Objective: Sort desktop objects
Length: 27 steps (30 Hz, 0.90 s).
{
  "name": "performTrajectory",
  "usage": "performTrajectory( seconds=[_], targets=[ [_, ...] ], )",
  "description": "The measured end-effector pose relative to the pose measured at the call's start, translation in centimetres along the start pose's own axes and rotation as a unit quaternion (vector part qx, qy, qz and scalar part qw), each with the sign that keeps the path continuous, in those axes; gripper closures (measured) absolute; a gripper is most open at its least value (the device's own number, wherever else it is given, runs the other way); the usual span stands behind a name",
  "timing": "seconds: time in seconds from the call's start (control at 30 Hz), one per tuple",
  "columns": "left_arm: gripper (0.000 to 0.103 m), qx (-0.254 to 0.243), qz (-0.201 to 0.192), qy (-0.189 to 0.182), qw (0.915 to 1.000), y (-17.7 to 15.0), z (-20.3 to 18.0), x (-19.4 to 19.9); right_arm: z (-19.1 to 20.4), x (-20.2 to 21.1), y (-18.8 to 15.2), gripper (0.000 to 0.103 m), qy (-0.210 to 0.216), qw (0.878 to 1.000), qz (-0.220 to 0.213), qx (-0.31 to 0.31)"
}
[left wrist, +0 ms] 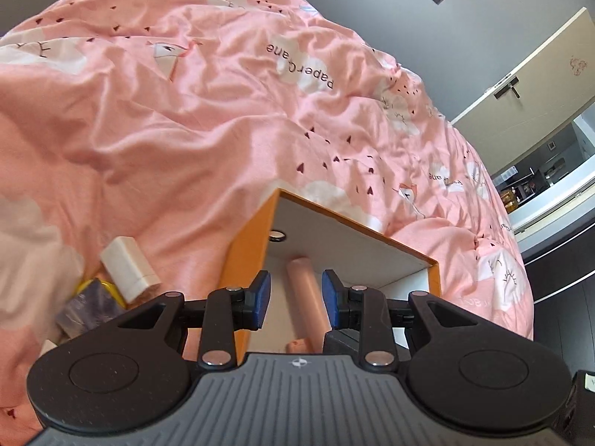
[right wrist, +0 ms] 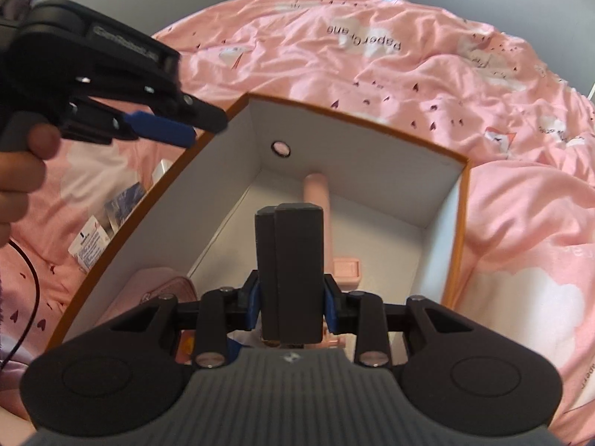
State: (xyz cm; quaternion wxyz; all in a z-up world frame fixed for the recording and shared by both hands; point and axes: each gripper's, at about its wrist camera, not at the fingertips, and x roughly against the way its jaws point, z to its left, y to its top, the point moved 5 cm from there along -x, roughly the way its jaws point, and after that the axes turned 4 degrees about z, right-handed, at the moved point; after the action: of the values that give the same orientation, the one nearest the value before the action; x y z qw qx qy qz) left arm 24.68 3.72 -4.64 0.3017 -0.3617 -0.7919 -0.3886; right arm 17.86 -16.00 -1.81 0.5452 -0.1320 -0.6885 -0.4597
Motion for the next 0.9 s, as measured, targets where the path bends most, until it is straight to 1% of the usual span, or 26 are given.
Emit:
performTrajectory(
  seconds=[0.1, 0.27, 0.4, 0.53, 0.6, 0.67, 0.77, 0.8, 0.9],
  targets=[
    [0.069, 0.015, 0.003, -0.009, 0.9998, -0.2, 1.3, 0.3, 0.4, -0.8, 0.0, 0.068, 0.004, 1.0, 0.018, 0.006],
    [0.069, 0.023, 0.004, -0.014, 0.9996, -0.4, 2.5, 0.3, 0.8, -2.3, -0.2, 0.068, -0.02, 0.998, 0.043, 0.03],
    [0.069, 0.028, 0.009, -0.019, 0.9994, -0.5, 3.1, 0.2, 1.0, -2.6, -0.1, 0.068, -0.06, 0.996, 0.041, 0.059],
    [0.069, 0.031, 0.012, -0.026, 0.9991, -0.6, 3.4, 0.0, 1.2, -3.5, 0.1, 0.068, -0.117, 0.987, 0.037, 0.103],
    [0.069, 0.029, 0.013, -0.028, 0.9991, -0.6, 3.4, 0.0, 1.2, -3.8, 0.1, 0.068, -0.133, 0.983, 0.034, 0.119],
    [0.069, 0.028, 0.016, -0.029, 0.9991, -0.7, 3.5, -0.2, 1.4, -3.9, -0.1, 0.068, -0.134, 0.983, 0.037, 0.123],
    [0.068, 0.032, 0.018, -0.028, 0.9989, -0.7, 3.7, -0.3, 1.8, -3.7, 0.1, 0.068, -0.098, 0.988, 0.042, 0.114],
    [0.068, 0.034, 0.019, -0.028, 0.9989, -0.7, 3.8, -0.4, 1.9, -3.8, 0.2, 0.068, -0.094, 0.988, 0.042, 0.112],
    [0.068, 0.037, 0.022, -0.028, 0.9987, -0.7, 4.0, -0.5, 2.0, -4.5, 0.6, 0.068, -0.107, 0.986, 0.034, 0.123]
  ],
)
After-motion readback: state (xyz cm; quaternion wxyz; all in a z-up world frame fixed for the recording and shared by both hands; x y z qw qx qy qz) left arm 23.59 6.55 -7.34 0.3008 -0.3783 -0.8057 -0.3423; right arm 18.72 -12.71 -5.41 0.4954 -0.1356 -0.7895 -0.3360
